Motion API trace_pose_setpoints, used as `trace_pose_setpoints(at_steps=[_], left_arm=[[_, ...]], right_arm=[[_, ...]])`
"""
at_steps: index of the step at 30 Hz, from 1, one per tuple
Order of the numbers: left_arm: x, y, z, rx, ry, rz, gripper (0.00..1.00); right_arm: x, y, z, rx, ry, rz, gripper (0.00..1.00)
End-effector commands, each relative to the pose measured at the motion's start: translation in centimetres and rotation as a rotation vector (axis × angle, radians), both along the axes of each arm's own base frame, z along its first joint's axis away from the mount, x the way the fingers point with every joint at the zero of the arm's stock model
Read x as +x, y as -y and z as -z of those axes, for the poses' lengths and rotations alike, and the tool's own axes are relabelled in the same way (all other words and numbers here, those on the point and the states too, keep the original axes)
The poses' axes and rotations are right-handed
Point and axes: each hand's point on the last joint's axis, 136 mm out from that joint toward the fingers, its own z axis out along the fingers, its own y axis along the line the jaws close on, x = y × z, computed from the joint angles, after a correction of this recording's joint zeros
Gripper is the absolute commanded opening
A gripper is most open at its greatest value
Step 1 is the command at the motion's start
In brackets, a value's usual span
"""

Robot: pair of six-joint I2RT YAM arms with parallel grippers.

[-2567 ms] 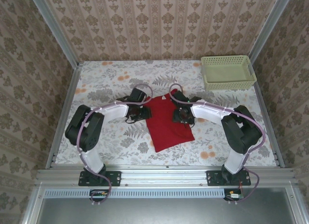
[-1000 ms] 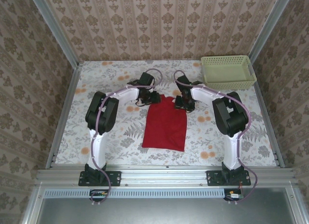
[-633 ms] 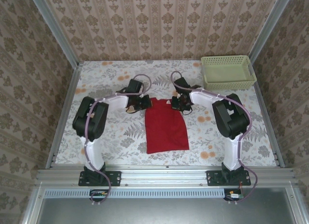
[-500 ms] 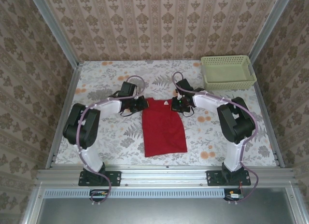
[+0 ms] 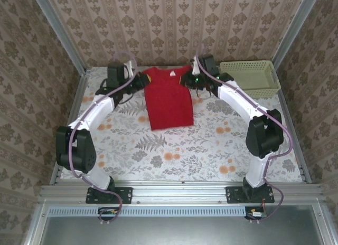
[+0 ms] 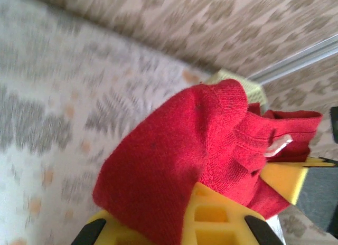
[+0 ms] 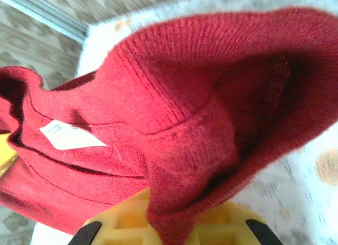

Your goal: Fold the inside-out t-shirt

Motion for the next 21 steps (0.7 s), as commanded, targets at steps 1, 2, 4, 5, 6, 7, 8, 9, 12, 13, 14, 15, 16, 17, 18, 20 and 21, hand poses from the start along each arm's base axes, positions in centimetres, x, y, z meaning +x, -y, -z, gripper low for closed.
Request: trace_pose_setpoints(at_steps=[1,2,4,5,6,7,8,9,12,13,14,15,16,17,18,20,21], left_arm=[[-1.3,-0.2,-3.6,0.003,0.103,0.043,0.0],[-1.9,-0.1,-3.6,-0.003,0.117,0.051,0.0],[-3.9,0.2,-2.7,-0.011,0.13,0.072,0.0],[-4.9,0.4,-1.8,-0.008,0.126,0.084,0.0],[-6.3,0.6,-0.4,0.002,0.113,0.097,0.0],[-7.7,0.7,1.0,0.01,0.095,0.108,0.0],[-9.0,0.9,2.6,0.015,0.071,0.115,0.0],[-10.5,1.0,4.1,0.014,0.043,0.118,0.0],[-14.7,1.5,7.2,0.012,-0.017,0.141,0.0],[-15.9,1.5,7.8,0.017,-0.032,0.143,0.0],[-17.5,2.1,8.3,0.026,-0.042,0.167,0.0],[-18.6,2.3,8.8,0.038,-0.05,0.171,0.0],[-19.6,2.3,9.2,0.05,-0.059,0.174,0.0],[-20.3,2.3,9.4,0.059,-0.061,0.17,0.0],[-20.8,2.2,9.6,0.07,-0.06,0.163,0.0],[-21.0,1.6,10.2,0.089,-0.068,0.134,0.0],[-20.8,1.3,10.5,0.103,-0.074,0.118,0.0]], right_arm=[[0.4,-0.2,-1.4,0.001,0.026,-0.029,0.0],[0.2,-0.2,-1.3,0.003,0.03,-0.03,0.0],[-0.9,-0.3,-0.5,0.003,0.03,-0.044,0.0],[-1.6,-0.3,0.2,-0.003,0.029,-0.051,0.0],[-2.6,-0.3,1.0,-0.009,0.026,-0.061,0.0],[-3.7,-0.2,2.3,-0.015,0.013,-0.07,0.0],[-4.8,-0.1,3.7,-0.02,-0.006,-0.073,0.0],[-6.1,0.0,5.2,-0.021,-0.035,-0.077,0.0],[-10.3,0.4,9.0,-0.029,-0.116,-0.092,0.0],[-11.8,0.6,9.8,-0.031,-0.13,-0.092,0.0],[-13.1,0.7,10.5,-0.031,-0.143,-0.093,0.0],[-14.4,0.8,11.1,-0.031,-0.157,-0.096,0.0],[-15.6,0.9,11.5,-0.036,-0.17,-0.1,0.0],[-16.3,1.1,11.9,-0.043,-0.185,-0.096,0.0],[-17.1,1.2,12.3,-0.051,-0.199,-0.096,0.0],[-17.3,1.3,12.5,-0.06,-0.208,-0.088,0.0],[-17.0,1.4,12.4,-0.069,-0.207,-0.082,0.0]])
